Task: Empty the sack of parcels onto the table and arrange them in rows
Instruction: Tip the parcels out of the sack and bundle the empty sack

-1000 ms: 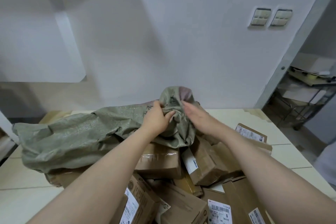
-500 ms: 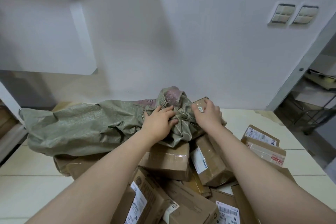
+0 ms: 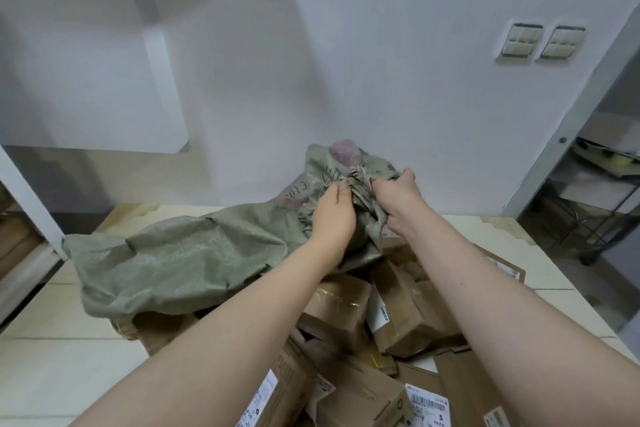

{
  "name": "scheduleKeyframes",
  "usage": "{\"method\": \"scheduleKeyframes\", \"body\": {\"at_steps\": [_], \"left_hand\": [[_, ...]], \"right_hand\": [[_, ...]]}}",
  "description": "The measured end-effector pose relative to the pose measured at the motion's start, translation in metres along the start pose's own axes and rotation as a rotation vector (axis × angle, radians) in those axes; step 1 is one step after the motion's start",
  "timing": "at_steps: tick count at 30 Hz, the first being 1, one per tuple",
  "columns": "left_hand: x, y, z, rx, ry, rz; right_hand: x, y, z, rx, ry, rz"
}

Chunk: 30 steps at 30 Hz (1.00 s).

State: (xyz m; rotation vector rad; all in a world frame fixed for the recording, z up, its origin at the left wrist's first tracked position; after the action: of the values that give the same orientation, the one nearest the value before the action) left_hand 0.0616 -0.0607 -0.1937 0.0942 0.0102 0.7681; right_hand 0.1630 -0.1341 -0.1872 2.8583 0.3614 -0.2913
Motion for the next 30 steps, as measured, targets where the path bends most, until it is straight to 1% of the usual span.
{"method": "scheduleKeyframes", "body": {"at_steps": [2,4,6,8,9,10,11,12,13,14,15,16,17,18,19,20,21,22,23,24,26,27,30], "left_hand": [[-0.006,-0.009,-0.002,-0.018,0.047,-0.054],[-0.005,-0.011,-0.007,0.095,0.021,-0.098],[-0.001,-0.003,-0.010,0.312,-0.016,-0.080],[0.000,0.015,-0.005,0.618,-0.064,0.066],[0.000,0.026,0.001,0.782,-0.133,0.156],[-0.001,0.034,0.009,0.924,-0.256,0.219],[0.000,0.040,0.016,1.055,-0.409,0.230],[0.000,0.045,0.020,1.184,-0.563,0.198],[0.001,0.048,0.020,1.321,-0.674,0.128],[0.004,0.052,0.016,1.439,-0.738,0.040],[0.008,0.058,0.009,1.531,-0.743,-0.056],[0.013,0.066,-0.001,1.580,-0.684,-0.141],[0.018,0.076,-0.012,1.571,-0.588,-0.206],[0.021,0.088,-0.022,1.525,-0.497,-0.238],[0.022,0.099,-0.031,1.466,-0.432,-0.239],[0.023,0.110,-0.040,1.401,-0.376,-0.226],[0.023,0.119,-0.048,1.330,-0.321,-0.222],[0.021,0.124,-0.054,1.243,-0.271,-0.231],[0.020,0.126,-0.060,1.142,-0.218,-0.257],[0.016,0.128,-0.062,1.023,-0.158,-0.291],[0.016,0.132,-0.070,0.688,0.024,-0.365],[0.018,0.136,-0.073,0.507,0.125,-0.394],[0.024,0.150,-0.075,-0.012,0.371,-0.365]], "right_hand": [[-0.004,0.018,-0.010,-0.250,0.128,0.130],[-0.021,0.022,-0.008,-0.471,0.237,0.179],[-0.037,0.012,-0.005,-0.679,0.430,0.191],[-0.052,-0.005,0.003,-0.831,0.645,0.185],[-0.059,-0.014,0.006,-0.897,0.737,0.170],[-0.064,-0.024,0.008,-0.962,0.818,0.150],[-0.069,-0.033,0.010,-1.034,0.869,0.127],[-0.071,-0.042,0.013,-1.106,0.897,0.096],[-0.074,-0.050,0.012,-1.161,0.916,0.047],[-0.076,-0.058,0.011,-1.183,0.923,-0.030],[-0.080,-0.064,0.007,-1.150,0.901,-0.119],[-0.080,-0.068,0.004,-1.058,0.849,-0.208],[-0.076,-0.070,0.003,-0.930,0.755,-0.284],[-0.071,-0.069,0.002,-0.780,0.642,-0.312],[-0.063,-0.065,0.001,-0.615,0.524,-0.283],[-0.051,-0.059,0.005,-0.481,0.414,-0.216],[-0.043,-0.055,0.010,-0.424,0.325,-0.163],[-0.040,-0.053,0.017,-0.454,0.246,-0.161],[-0.040,-0.054,0.027,-0.498,0.172,-0.220],[-0.043,-0.058,0.037,-0.510,0.096,-0.304],[-0.052,-0.067,0.049,-0.438,-0.013,-0.446],[-0.054,-0.071,0.052,-0.386,-0.033,-0.470],[-0.051,-0.085,0.056,-0.244,-0.061,-0.451]]}}
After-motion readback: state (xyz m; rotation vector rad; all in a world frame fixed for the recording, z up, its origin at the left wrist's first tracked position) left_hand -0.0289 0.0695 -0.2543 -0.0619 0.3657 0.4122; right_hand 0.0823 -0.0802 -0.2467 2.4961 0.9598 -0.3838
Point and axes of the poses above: each hand's wrist, its own x-axis towards the middle knuckle, its own y-axis out of the back of the hand, z = x × y, the point moved 5 cm from there along x, towards the middle knuckle, and after that the axes turned 4 degrees about -x, right-handed, at the moved point
